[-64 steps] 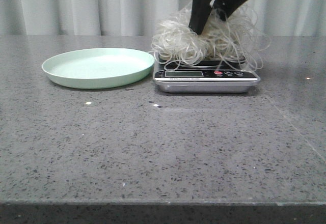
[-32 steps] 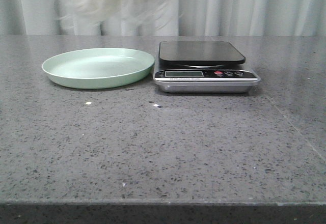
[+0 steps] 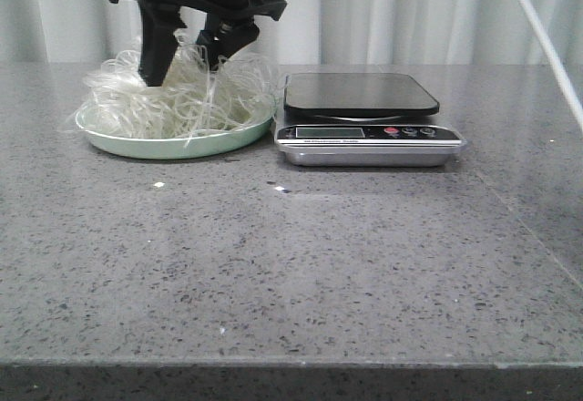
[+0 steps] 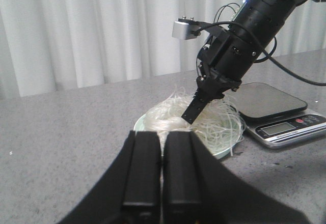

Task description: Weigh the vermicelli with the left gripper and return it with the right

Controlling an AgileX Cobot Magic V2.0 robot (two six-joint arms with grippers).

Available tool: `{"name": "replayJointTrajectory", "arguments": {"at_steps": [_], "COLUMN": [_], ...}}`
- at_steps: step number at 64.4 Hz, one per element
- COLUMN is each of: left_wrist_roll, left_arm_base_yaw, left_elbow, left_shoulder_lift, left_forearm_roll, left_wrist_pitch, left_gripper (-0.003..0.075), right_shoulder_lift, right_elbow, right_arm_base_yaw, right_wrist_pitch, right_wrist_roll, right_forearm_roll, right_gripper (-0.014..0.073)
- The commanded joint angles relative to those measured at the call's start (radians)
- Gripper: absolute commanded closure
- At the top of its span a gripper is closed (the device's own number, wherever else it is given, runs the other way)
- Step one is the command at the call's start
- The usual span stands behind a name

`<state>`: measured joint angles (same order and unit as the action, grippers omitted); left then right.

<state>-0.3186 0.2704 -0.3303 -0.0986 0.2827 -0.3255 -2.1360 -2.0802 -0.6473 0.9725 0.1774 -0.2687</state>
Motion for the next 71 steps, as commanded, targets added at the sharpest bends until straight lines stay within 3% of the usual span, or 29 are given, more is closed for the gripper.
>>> {"name": "replayJointTrajectory", "arguments": {"at_steps": [1,19,28,36,52,71], "left_wrist_roll": [0.002,0.002,0.002,0.002,0.002,0.002], "left_arm_base_yaw": [0.0,0.0,0.0,0.0,0.0,0.0], "left_elbow": [-0.025,-0.025,-0.025,-0.025,-0.025,-0.025], "left_shoulder_lift": [-0.011,-0.011,-0.011,-0.011,-0.011,-0.011], "left_forearm_roll": [0.017,0.017,0.017,0.017,0.017,0.017], "left_wrist_pitch": [0.071,0.071,0.071,0.071,0.071,0.071], "left_gripper": [0.0592,0.0592,0.0592,0.0592,0.0592,0.0592], "right_shoulder_lift": [0.092,0.23,0.351,0.495,0.88,1.262], "right_elbow": [-0.035,-0.023,0.07,0.241,0.737,1.104], "right_arm_base_yaw": [0.005,0.062,0.103,0.141,0.175,0.175], "right_wrist_pitch": [-0.037,0.022,-0.014,-0.093,-0.358,-0.45], "right_wrist_roll": [0.013,0.013,0.013,0.013,0.013,0.013], "right_forearm_roll": [-0.012,-0.006,-0.005,-0.006,0.006,0.038], "right_gripper": [-0.0022,-0.0015,-0.0015,-0.0015,-0.0015,-0.0015]}}
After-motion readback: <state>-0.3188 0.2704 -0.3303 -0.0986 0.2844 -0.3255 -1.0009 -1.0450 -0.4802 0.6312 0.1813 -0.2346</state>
